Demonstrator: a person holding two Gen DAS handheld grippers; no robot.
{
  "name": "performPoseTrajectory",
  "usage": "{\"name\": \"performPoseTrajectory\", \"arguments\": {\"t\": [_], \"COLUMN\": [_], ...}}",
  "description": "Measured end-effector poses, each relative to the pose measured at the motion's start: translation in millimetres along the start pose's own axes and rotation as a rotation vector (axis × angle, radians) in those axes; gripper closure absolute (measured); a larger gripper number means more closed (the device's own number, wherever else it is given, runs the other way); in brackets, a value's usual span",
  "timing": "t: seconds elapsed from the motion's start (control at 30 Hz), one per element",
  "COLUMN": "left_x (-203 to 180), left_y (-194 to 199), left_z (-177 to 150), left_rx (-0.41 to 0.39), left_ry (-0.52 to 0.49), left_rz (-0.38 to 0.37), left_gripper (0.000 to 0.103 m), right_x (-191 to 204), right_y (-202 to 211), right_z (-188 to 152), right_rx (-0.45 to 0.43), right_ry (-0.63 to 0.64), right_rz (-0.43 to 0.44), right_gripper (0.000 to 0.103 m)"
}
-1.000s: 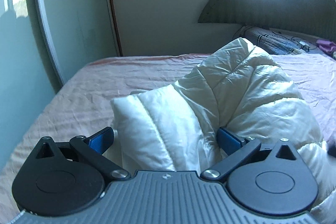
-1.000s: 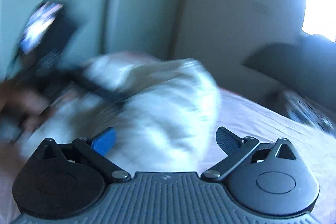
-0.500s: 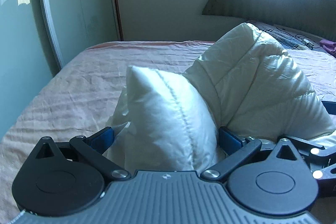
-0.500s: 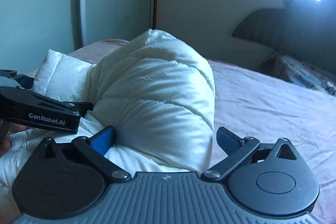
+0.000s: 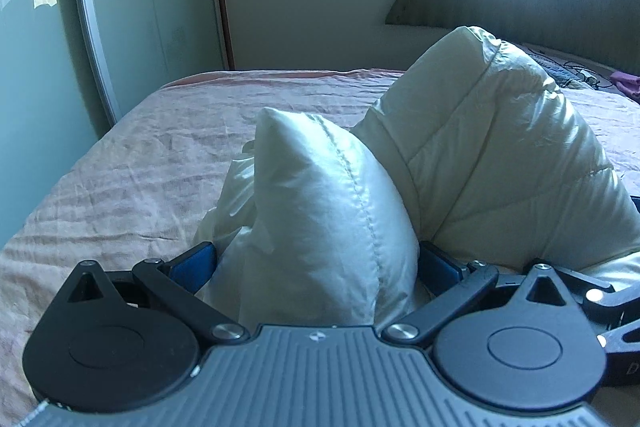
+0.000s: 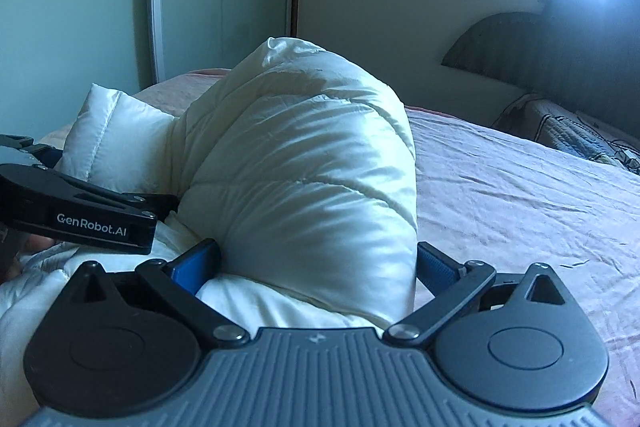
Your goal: Fold small clothes
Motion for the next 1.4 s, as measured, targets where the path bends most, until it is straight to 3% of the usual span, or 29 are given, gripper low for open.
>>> {"name": "performPoseTrajectory", "arguments": {"t": [0.13,0.33,0.43,0.67,0.83,1.0,1.17,1.27,1.4], "left_x": [1.9,16.9,33.3,92.3,103.8,101.8,92.5,88.4,75.3], "left_y": [11.2,58.4,71.4,64.5,52.0,45.7,38.1,39.7,45.2], "left_z": [7.0,22.3,22.2,-4.2,-23.8,-36.9,-52.7,-58.2,-56.5], "left_rx": [0.006,-0.087,-0.095,0.074,0.16,0.17,0.25,0.244,0.238], "left_ry": [-0.016,-0.141,-0.147,0.15,0.32,0.36,0.622,0.696,0.648], "left_rz": [0.011,0.079,0.068,-0.089,-0.218,-0.223,-0.433,-0.456,-0.441], "left_gripper": [0.0,0.0,0.0,0.0,0.0,0.0,0.001,0.004,0.037], "right_x": [-7.4,-39.5,-56.0,-81.8,-75.8,-56.7,-49.2,-47.7,-50.7], "right_y": [0.6,19.8,23.4,19.3,14.0,7.2,4.7,8.7,12.4], "right_z": [1.6,3.0,-2.1,-25.2,-38.6,-42.5,-41.9,-41.1,-40.7], "right_rx": [0.01,0.029,0.078,0.174,0.204,0.212,0.178,0.16,0.145], "right_ry": [-0.067,-0.314,-0.447,-0.692,-0.802,-0.808,-0.774,-0.757,-0.753], "right_rz": [0.042,0.175,0.256,0.405,0.465,0.486,0.466,0.453,0.441], "right_gripper": [0.0,0.0,0.0,0.0,0.0,0.0,0.0,0.001,0.012]}}
Point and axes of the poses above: each gripper's, at about its wrist camera, not at the fingertips, and y roughly against the way its jaws point, x to its left, z to its top, the point moved 8 cm from there along -y, roughly the way its jaws point, and after that the axes turned 9 degrees about -x, right-handed, at the moved point
